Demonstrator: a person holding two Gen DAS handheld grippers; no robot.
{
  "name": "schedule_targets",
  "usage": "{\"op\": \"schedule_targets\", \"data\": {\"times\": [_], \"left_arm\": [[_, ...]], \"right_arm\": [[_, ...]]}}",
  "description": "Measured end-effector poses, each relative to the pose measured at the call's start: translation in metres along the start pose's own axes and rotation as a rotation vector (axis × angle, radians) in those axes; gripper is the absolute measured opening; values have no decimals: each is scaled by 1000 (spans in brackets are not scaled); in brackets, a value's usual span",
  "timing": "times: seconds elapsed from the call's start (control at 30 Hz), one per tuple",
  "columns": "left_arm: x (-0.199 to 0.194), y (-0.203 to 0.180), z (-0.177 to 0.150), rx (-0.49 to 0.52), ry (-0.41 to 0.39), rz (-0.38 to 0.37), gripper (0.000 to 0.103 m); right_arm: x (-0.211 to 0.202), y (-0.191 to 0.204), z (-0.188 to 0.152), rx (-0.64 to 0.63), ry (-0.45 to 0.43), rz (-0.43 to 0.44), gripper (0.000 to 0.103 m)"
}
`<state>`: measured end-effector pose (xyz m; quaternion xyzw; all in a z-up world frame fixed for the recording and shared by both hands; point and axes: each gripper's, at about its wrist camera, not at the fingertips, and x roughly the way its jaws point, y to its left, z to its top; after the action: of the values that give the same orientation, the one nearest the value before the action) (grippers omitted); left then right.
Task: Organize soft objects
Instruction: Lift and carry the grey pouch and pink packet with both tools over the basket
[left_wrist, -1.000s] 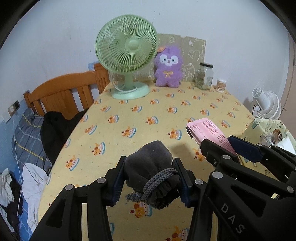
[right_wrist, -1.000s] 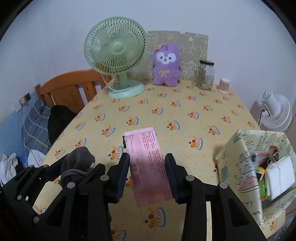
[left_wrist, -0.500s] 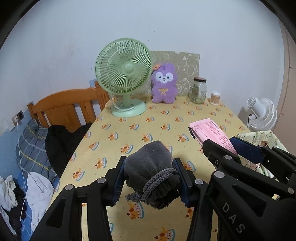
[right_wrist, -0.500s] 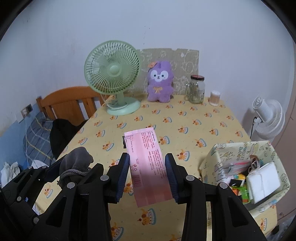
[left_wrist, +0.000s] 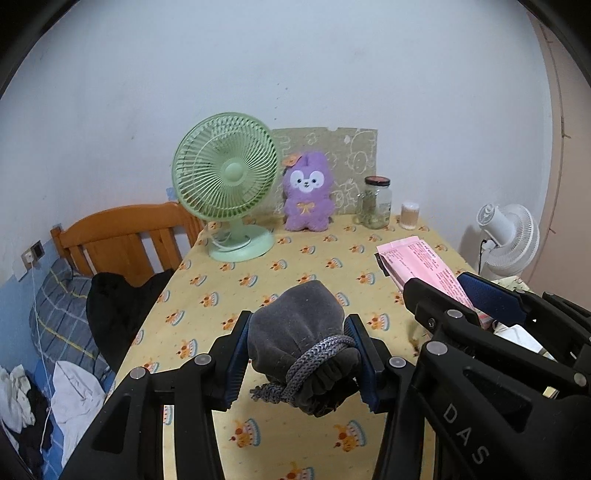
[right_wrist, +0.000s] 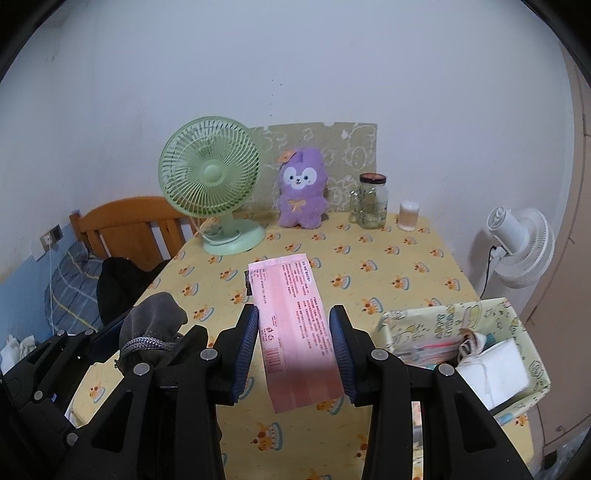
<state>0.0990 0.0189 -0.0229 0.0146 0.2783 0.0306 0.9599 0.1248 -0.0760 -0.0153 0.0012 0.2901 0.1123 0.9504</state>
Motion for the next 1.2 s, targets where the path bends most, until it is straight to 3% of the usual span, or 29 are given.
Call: {"op": "schedule_targets", "data": {"times": [0.5,1.2], "left_arm": [[-7,-54,13,38,-50,-76,51],[20,-134,20,115,-37,-184,51]], "right_arm": [[-21,-54,7,26,-52,-68,43],[-18,-137,1,102,-50,-155,43]]}}
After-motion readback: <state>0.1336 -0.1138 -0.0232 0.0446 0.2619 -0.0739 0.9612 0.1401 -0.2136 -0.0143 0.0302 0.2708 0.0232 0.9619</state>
